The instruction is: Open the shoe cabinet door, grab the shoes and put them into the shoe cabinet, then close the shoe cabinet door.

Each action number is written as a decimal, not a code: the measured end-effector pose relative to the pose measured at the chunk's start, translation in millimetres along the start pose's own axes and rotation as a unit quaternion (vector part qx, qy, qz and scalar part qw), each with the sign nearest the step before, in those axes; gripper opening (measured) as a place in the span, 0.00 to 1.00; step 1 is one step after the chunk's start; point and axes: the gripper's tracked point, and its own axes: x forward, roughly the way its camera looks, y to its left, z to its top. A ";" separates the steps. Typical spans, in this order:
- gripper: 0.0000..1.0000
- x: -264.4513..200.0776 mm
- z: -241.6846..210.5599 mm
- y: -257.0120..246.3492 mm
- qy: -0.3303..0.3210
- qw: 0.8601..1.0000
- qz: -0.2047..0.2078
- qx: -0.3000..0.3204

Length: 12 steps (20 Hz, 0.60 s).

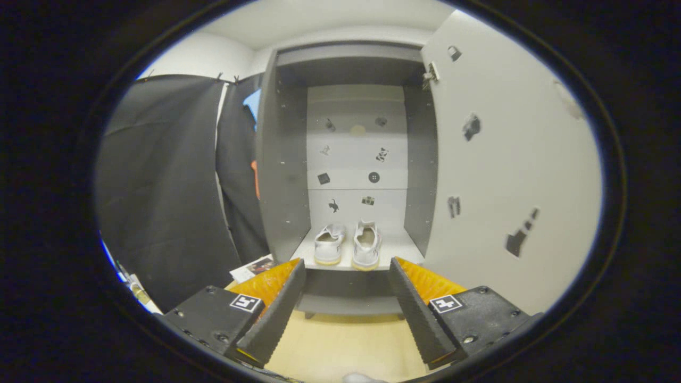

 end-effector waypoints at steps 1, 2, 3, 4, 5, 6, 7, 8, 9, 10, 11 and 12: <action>1.00 -23.9 -1.5 -1.9 -0.003 1.000 0.001 0.002; 1.00 -47.9 -4.4 -2.9 -0.007 1.000 0.005 0.007; 1.00 -70.9 -5.8 -7.5 -0.010 1.000 0.006 0.011; 1.00 -92.7 -6.3 -14.9 -0.014 1.000 0.007 0.011; 1.00 -113.7 -6.3 -23.2 -0.017 1.000 0.006 0.009; 1.00 -135.4 -6.9 -34.6 -0.018 1.000 0.002 0.008; 1.00 -154.5 -5.0 -47.7 -0.023 1.000 -0.003 0.006; 1.00 -173.0 -1.4 -64.5 -0.027 1.000 -0.012 0.008; 1.00 -189.2 -0.6 -81.6 -0.029 0.999 -0.021 0.011; 1.00 -203.5 1.2 -101.8 -0.032 0.999 -0.034 0.011; 1.00 -215.7 3.7 -124.7 -0.037 0.998 -0.053 0.012; 1.00 -224.7 6.2 -147.9 -0.042 0.996 -0.072 0.015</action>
